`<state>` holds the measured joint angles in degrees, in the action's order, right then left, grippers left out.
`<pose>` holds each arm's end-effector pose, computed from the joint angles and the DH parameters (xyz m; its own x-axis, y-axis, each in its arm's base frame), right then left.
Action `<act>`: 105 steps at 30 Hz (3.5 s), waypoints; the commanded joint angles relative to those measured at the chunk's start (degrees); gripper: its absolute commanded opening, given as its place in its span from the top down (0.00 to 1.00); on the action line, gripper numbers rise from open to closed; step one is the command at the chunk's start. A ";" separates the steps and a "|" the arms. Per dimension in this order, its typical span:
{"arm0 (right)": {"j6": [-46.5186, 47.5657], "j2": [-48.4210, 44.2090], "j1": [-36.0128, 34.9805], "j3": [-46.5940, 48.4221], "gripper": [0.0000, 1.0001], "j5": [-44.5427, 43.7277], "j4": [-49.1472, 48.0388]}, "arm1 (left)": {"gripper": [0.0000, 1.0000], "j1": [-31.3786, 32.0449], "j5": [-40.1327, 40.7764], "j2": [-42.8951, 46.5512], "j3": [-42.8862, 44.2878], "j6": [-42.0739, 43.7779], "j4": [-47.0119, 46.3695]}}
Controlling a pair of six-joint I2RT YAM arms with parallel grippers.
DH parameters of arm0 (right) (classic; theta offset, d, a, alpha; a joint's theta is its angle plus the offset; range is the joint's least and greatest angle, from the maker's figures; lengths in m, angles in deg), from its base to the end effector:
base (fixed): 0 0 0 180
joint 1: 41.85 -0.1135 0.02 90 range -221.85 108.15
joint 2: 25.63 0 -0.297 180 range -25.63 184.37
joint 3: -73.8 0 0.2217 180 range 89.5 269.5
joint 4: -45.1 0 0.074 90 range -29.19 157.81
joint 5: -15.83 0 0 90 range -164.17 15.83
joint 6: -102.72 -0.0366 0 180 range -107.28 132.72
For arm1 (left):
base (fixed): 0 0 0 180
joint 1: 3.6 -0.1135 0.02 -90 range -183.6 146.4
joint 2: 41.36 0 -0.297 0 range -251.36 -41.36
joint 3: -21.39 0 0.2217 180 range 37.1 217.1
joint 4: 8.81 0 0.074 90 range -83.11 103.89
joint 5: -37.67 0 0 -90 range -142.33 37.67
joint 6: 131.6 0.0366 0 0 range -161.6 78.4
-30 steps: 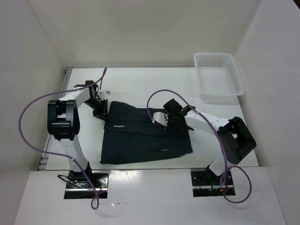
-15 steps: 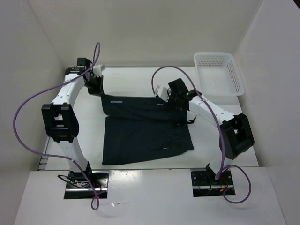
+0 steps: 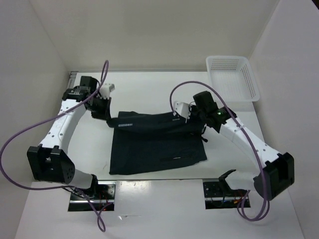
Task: Fold and stack the shorts
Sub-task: Fold the shorts
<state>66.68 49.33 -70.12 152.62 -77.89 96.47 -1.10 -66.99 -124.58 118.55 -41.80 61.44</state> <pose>0.2114 0.1110 0.3338 -0.0311 -0.9329 -0.3587 -0.7805 0.2469 -0.5743 0.2601 -0.0206 0.3708 -0.8319 0.0329 -0.5540 0.1795 0.9605 -0.2125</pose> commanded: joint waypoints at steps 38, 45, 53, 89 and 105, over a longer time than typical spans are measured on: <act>7.49 -6.65 -22.53 2.19 0.47 12.33 26.16 | 0.61 21.85 6.47 5.26 -21.24 0.21 12.55; -3.41 3.23 -21.48 -6.95 0.64 8.21 -2.24 | 0.63 19.57 15.26 -4.39 -16.18 0.21 -6.72; -11.23 8.00 -5.32 -6.95 0.67 8.49 -8.41 | 0.47 10.33 11.15 -14.51 -10.08 0.21 -12.88; -18.97 43.87 0.32 30.30 0.37 -9.02 -19.23 | 0.46 -0.57 14.57 -41.68 25.35 0.21 -14.55; -16.86 30.86 0.32 21.27 0.33 19.46 8.29 | 0.35 -9.53 7.63 -26.29 8.73 0.21 -7.52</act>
<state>48.82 82.49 -69.40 176.79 -63.07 99.16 -9.56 -55.58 -152.03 129.85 -41.80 50.60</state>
